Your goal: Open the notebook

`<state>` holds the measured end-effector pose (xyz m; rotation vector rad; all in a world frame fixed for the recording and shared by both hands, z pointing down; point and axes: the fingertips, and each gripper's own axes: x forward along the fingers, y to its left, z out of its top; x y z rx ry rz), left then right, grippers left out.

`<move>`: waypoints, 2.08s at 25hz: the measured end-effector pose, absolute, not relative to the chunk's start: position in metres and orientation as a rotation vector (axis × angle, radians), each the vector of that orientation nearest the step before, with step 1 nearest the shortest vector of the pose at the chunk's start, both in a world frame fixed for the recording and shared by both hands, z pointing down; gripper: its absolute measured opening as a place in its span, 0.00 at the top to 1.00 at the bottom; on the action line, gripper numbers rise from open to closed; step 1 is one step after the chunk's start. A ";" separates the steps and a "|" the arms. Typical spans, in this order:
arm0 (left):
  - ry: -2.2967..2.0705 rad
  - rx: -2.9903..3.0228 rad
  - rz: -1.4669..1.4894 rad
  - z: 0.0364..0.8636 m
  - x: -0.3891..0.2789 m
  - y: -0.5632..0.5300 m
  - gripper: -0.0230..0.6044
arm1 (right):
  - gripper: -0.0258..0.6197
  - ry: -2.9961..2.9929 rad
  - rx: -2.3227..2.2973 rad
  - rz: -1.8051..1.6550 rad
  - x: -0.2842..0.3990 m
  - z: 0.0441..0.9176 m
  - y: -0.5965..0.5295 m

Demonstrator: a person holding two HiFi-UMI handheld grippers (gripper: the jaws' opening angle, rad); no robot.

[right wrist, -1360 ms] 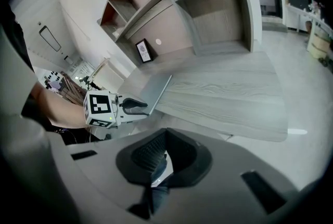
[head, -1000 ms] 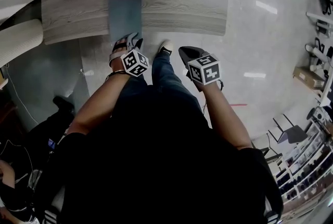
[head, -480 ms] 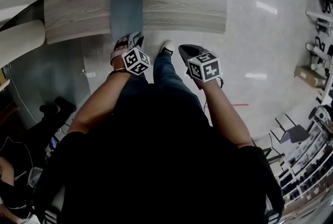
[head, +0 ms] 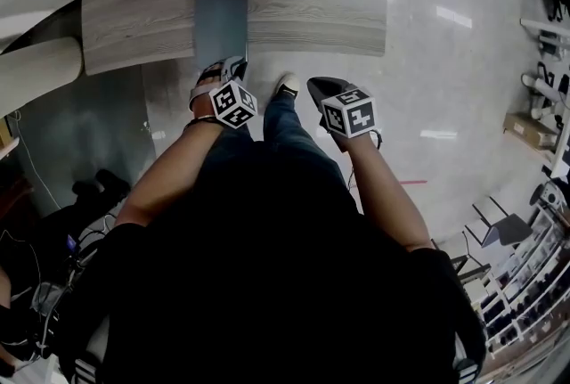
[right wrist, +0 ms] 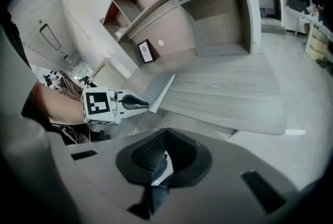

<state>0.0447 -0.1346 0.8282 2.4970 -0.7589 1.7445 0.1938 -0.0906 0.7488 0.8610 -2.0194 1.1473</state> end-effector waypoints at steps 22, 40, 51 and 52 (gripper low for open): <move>-0.786 2.558 1.665 0.776 0.020 -0.134 0.91 | 0.96 -2.073 0.844 1.033 0.155 0.706 -0.090; -0.898 2.549 1.594 0.745 -0.044 -0.127 0.91 | 0.96 -2.093 0.846 0.954 0.109 0.682 -0.084; -0.970 2.520 1.577 0.737 -0.078 -0.127 0.91 | 0.96 -2.090 0.870 0.918 0.101 0.671 -0.079; -0.976 2.517 1.576 0.737 -0.081 -0.127 0.91 | 0.96 -2.090 0.870 0.917 0.100 0.670 -0.078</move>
